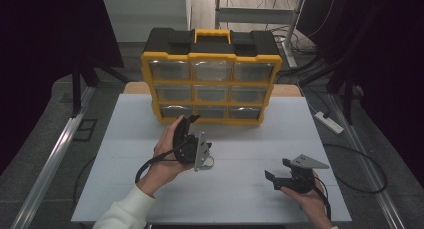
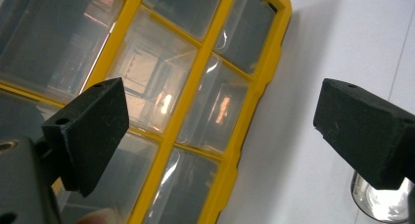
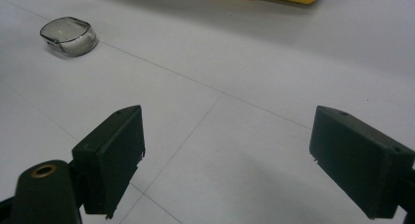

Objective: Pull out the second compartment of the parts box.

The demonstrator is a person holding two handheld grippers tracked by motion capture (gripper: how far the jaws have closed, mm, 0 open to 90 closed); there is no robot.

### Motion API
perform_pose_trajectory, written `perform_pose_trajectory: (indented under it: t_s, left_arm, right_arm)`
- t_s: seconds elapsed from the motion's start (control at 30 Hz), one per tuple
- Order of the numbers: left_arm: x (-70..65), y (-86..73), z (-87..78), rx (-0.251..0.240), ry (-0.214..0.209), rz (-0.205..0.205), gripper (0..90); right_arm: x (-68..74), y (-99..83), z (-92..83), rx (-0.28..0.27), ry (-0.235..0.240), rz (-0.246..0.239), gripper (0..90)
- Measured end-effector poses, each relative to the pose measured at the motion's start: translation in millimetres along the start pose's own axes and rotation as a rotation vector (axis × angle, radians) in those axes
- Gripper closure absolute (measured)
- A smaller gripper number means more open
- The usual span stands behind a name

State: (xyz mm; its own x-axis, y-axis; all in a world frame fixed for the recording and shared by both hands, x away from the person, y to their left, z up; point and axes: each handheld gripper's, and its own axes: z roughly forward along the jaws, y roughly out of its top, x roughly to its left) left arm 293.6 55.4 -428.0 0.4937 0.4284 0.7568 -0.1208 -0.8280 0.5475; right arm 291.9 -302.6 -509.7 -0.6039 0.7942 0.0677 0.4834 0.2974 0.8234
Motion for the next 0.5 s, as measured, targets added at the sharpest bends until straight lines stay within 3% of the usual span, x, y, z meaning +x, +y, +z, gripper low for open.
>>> perform_pose_trajectory:
  t_s: [0.5]
  left_arm:
    - [7.8, 4.1, 2.3, 0.006, 0.012, 0.013, 7.2]
  right_arm:
    - [-0.1, -0.1, 0.0, 0.001, 0.000, -0.002, 12.6]
